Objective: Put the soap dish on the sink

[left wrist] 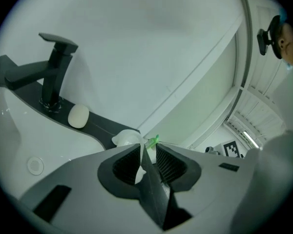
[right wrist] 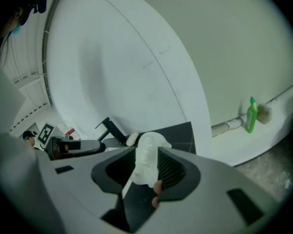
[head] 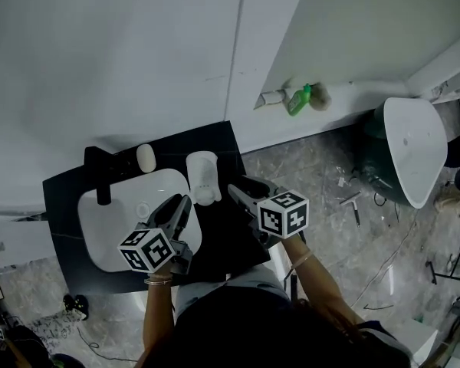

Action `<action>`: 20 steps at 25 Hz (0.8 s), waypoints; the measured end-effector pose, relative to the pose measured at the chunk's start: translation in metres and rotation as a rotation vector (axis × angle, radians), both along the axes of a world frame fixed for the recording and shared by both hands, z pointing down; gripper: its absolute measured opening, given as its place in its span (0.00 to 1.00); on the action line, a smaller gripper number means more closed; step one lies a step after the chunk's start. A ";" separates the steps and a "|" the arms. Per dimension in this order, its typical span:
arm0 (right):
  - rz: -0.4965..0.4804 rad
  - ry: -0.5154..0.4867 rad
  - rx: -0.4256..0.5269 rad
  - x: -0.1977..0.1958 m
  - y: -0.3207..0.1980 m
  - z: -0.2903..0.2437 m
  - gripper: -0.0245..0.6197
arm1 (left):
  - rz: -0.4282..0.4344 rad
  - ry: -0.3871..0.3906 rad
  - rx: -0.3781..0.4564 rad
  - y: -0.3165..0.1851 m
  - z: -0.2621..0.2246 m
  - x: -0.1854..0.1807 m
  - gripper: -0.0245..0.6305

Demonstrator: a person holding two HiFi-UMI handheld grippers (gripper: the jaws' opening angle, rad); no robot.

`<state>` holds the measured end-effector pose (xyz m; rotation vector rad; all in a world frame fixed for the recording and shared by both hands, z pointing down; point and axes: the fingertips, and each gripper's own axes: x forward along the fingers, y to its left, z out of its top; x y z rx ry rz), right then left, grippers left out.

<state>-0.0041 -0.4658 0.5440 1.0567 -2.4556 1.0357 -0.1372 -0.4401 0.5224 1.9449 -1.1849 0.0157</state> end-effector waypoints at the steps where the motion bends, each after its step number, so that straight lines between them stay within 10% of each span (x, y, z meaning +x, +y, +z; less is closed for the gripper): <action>1: 0.001 -0.005 0.016 0.002 0.009 -0.010 0.26 | -0.002 0.002 0.021 0.007 -0.011 0.003 0.19; 6: 0.023 -0.048 0.081 0.015 0.053 -0.060 0.12 | -0.011 0.003 0.109 0.048 -0.055 0.019 0.04; 20: -0.014 -0.117 0.143 0.039 0.155 -0.123 0.07 | -0.071 0.022 0.165 0.149 -0.109 0.048 0.04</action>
